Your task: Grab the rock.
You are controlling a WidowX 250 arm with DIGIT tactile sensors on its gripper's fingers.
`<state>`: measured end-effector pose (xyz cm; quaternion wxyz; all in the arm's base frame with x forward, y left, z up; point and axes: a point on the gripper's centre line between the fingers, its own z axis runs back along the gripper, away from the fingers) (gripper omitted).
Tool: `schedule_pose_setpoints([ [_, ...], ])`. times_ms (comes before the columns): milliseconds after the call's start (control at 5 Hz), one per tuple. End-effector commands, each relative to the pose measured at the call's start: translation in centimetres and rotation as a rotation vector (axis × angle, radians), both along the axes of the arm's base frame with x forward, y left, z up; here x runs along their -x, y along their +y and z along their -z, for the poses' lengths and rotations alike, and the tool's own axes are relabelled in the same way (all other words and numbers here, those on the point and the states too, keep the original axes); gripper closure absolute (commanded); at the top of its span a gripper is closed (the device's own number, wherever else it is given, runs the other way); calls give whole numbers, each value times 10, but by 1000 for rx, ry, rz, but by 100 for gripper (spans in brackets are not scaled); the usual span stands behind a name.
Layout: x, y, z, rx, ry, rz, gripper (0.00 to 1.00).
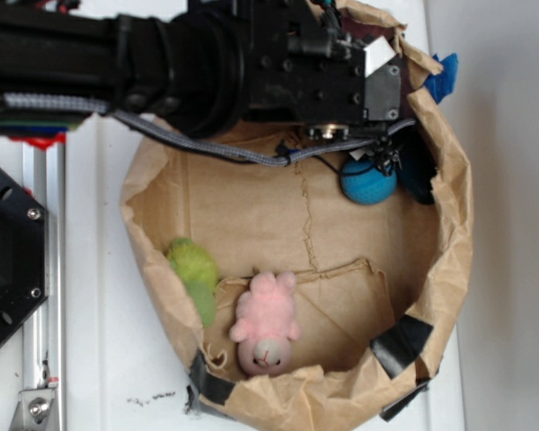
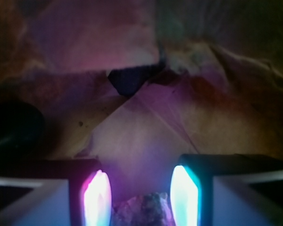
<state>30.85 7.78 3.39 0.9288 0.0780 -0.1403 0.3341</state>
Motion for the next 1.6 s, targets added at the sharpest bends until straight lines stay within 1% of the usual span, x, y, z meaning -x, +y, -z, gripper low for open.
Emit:
schedule_pose_setpoints([
  [0,2,7,-22,1,-48,14,100],
  [200,6,5,-30,18,-57,19,100],
  [400,22,-1,-57,61,-100,41,100],
  [600,34,-7,-74,91,-91,69,100],
  [800,34,-16,-81,189,-12,141,100],
  [1000,29,-34,-91,250,27,217,100],
  [1200,18,-50,-95,305,69,391,100],
  [1400,13,-59,-101,289,105,512,100],
])
